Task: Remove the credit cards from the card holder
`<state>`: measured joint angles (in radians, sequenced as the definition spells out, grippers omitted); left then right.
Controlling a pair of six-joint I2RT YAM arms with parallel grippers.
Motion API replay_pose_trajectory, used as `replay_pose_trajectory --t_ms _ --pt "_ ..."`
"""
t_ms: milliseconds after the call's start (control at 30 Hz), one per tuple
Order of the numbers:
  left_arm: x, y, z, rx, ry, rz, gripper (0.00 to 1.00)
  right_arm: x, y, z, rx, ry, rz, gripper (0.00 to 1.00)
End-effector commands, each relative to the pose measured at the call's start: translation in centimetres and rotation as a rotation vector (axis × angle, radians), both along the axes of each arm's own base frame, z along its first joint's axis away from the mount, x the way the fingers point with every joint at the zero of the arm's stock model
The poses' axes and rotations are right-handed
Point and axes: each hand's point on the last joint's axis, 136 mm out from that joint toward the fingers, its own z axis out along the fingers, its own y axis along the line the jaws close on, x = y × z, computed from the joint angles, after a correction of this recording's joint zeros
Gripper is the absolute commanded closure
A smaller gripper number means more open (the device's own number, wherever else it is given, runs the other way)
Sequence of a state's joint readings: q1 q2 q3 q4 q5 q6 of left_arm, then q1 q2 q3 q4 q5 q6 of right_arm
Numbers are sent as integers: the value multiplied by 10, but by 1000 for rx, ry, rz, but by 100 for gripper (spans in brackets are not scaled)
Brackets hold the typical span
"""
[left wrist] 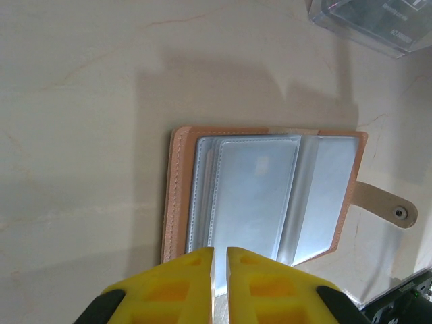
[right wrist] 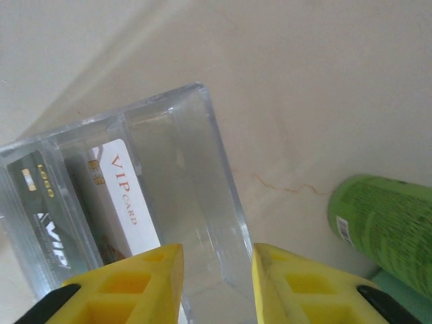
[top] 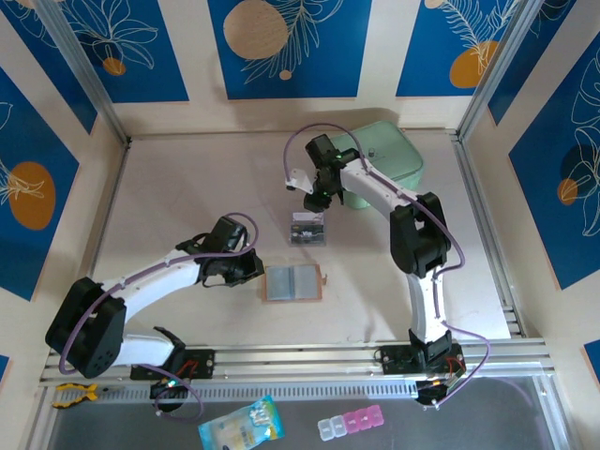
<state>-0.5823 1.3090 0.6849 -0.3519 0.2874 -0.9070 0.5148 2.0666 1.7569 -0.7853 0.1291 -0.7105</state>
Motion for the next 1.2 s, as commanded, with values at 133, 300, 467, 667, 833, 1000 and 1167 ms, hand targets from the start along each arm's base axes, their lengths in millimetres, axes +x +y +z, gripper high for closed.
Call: replay_pose_trajectory --t_ms 133,300,467,667,833,1000,1167 --pt "3 -1 -1 -17 -14 -17 86 -27 16 49 206 32 -250 70" --pt "4 -2 -5 -14 -16 -24 87 -67 26 53 361 156 -447 71" --pt "1 -2 -11 -16 -7 -32 88 -101 29 45 489 324 -679 75" --pt "-8 -2 -22 -38 14 -39 90 -148 52 25 618 568 -787 78" --pt "-10 -3 -26 -40 17 -51 93 -173 61 5 554 671 -839 79" --pt "-8 -8 -27 -52 10 -63 95 -186 66 -6 546 756 -877 71" --pt "-9 -4 -30 -35 6 -57 96 -188 67 -9 543 753 -869 68"
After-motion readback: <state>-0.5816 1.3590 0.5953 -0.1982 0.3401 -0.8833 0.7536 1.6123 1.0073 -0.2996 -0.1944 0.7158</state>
